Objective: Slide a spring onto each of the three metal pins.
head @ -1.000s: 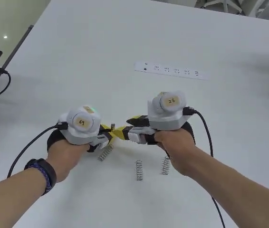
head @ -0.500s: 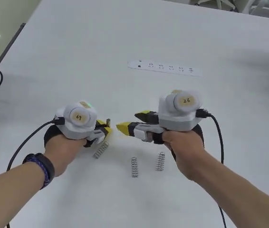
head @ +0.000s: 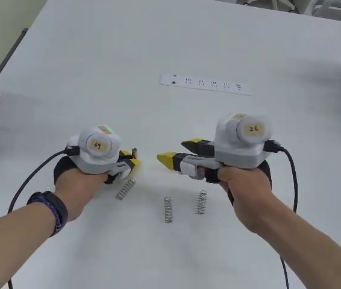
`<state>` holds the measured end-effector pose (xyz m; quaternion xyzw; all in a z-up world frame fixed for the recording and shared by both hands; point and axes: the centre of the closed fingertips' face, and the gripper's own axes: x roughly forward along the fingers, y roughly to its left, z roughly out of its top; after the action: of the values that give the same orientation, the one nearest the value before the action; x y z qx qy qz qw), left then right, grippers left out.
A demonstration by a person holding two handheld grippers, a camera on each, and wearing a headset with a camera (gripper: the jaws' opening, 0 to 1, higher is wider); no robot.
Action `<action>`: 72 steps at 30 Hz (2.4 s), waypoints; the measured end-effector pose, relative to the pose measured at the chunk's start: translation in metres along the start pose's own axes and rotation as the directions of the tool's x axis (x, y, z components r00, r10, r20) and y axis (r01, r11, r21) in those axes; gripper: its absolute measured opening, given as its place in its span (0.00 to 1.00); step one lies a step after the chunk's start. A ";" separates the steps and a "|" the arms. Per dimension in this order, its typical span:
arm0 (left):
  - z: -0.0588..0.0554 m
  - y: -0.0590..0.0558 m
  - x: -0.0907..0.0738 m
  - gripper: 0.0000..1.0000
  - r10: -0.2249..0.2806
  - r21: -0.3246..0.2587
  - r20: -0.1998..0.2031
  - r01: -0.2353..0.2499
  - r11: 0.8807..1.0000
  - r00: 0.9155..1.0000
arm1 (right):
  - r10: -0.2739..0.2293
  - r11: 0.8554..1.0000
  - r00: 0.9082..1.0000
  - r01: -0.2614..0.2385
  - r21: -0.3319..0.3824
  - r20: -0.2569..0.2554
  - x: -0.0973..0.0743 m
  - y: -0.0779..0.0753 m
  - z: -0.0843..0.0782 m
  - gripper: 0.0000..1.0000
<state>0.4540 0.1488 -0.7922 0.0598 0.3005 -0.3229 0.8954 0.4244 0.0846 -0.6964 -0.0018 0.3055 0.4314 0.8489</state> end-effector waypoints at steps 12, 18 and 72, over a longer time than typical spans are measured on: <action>-0.004 -0.002 0.000 0.00 0.000 -0.004 -0.029 0.000 1.000 1.000 | -0.003 1.000 1.000 0.003 0.000 0.007 -0.002 -0.002 0.003 0.42; -0.009 0.001 -0.001 0.03 0.005 -0.035 -0.037 -0.007 0.999 0.999 | -0.001 1.000 1.000 0.001 -0.001 0.016 -0.002 -0.002 0.007 0.42; -0.001 0.012 -0.096 0.29 0.065 -0.043 0.009 -0.065 0.997 0.998 | -0.028 0.999 1.000 0.028 0.037 -0.012 -0.052 -0.007 -0.035 0.52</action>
<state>0.4024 0.2104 -0.7383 0.0489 0.3005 -0.2876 0.9081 0.3883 0.0326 -0.6993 0.0072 0.3182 0.4137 0.8529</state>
